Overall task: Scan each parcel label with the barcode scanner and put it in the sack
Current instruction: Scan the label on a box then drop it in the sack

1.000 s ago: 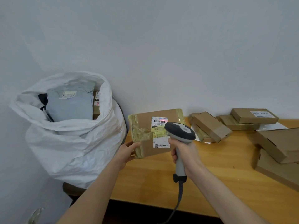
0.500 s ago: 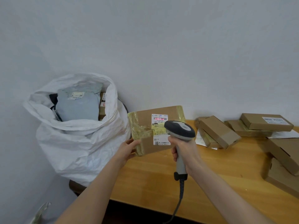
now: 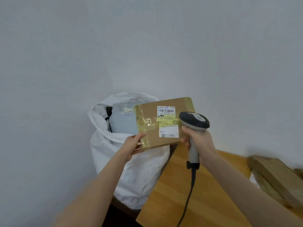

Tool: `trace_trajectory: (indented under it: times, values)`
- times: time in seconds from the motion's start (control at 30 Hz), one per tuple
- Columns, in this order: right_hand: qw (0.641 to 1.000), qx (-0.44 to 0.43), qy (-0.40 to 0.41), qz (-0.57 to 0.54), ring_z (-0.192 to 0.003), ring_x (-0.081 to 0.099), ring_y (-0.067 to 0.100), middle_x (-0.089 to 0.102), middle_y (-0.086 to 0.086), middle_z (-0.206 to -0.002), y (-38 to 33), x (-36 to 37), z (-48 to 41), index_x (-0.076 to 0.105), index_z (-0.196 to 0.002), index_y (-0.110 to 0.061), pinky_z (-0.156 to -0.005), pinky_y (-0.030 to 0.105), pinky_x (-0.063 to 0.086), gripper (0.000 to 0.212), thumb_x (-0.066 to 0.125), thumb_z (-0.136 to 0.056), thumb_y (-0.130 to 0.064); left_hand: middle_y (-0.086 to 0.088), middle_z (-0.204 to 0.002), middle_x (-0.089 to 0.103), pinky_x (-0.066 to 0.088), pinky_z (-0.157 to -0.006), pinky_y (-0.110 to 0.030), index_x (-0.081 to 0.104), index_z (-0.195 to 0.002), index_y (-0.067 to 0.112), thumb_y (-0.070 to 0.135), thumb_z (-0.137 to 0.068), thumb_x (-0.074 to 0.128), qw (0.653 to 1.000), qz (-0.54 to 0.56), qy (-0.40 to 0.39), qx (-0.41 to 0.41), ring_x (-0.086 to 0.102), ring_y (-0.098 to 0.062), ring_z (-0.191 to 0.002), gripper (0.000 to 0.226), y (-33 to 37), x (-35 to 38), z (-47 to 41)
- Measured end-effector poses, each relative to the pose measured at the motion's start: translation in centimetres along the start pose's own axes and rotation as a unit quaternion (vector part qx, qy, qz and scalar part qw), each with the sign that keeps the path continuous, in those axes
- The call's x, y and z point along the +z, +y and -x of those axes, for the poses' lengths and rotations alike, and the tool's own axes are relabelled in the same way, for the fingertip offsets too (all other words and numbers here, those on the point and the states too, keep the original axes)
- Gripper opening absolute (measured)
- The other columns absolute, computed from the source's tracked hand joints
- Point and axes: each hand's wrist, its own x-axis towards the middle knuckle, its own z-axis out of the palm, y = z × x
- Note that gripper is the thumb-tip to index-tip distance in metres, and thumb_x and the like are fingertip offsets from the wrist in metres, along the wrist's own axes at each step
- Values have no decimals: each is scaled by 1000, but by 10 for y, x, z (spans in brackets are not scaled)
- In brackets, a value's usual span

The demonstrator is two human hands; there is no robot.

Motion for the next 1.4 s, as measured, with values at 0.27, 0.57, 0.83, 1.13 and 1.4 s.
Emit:
trace_trajectory:
  times: [0.27,0.57,0.83,1.13,1.4]
  values:
    - [998,-8,-53,28,-48,52,14,67,9,-64,-8,116,-71,65,-86,-7,-49,25,46,15,72,-84,-20,-9,-83,59,59,-70,-38,57,-95,4,48,-85,64,989,62,137,-14,63,-25,-73,46,52,-109,-61]
    - [981,-89,-62,158,-83,60,18,66,-2,-81,29,273,-203,64,-88,-24,-74,36,50,17,77,-78,-23,-11,-82,59,60,-71,-42,57,-96,7,49,-90,54,993,2,94,-68,66,-28,-70,42,77,-203,-194]
    - [917,-78,-83,383,-141,31,24,57,-7,-133,82,342,-266,65,-120,-26,-112,46,30,49,77,-74,-41,-19,-144,38,39,-103,-47,27,-146,4,57,-88,56,954,-120,262,-78,41,-38,-130,84,39,-292,-278]
    - [887,-40,-121,444,-140,36,28,64,2,-126,77,375,-286,62,-96,-31,-107,56,35,38,72,-68,-56,-11,-78,61,51,-69,-33,61,-97,-6,16,-93,62,954,160,248,53,59,-20,-68,22,105,-320,-289]
    - [879,18,-224,421,-105,61,22,67,1,-108,85,437,-289,67,-100,-19,-93,37,51,50,76,-62,-51,-9,-88,65,56,-75,-35,60,-95,0,26,-89,68,948,149,265,97,64,-21,-78,27,153,-358,-267]
